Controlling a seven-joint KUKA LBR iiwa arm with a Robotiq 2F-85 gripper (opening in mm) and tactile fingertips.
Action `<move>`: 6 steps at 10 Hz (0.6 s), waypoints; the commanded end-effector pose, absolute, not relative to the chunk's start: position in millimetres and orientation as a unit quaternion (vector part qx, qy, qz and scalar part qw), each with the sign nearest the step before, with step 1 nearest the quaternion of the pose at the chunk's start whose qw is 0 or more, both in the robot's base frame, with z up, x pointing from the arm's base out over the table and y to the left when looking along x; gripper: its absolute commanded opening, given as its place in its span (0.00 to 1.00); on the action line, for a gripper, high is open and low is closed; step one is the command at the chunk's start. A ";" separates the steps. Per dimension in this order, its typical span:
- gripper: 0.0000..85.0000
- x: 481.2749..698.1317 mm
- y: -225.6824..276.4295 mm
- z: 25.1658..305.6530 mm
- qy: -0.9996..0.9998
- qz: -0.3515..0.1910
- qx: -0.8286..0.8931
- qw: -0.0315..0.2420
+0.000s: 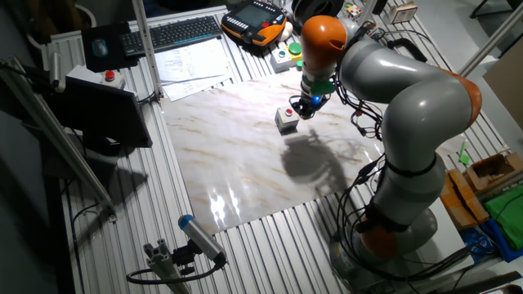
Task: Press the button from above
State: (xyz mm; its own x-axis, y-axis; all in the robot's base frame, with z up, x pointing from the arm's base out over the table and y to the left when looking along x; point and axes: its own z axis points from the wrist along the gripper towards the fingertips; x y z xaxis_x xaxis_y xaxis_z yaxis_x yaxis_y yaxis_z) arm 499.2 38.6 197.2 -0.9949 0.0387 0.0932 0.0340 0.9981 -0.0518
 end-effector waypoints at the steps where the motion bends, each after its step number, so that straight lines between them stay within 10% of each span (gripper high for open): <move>1: 0.01 499.7 38.3 197.3 -0.998 0.024 -0.018 0.048; 6: 0.01 511.1 40.2 191.5 -0.999 0.007 -0.030 0.039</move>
State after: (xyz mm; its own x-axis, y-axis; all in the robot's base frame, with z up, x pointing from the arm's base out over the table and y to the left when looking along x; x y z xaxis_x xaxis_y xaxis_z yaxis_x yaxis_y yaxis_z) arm 512.4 40.4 190.7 -0.9952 0.0622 0.0753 0.0611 0.9980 -0.0173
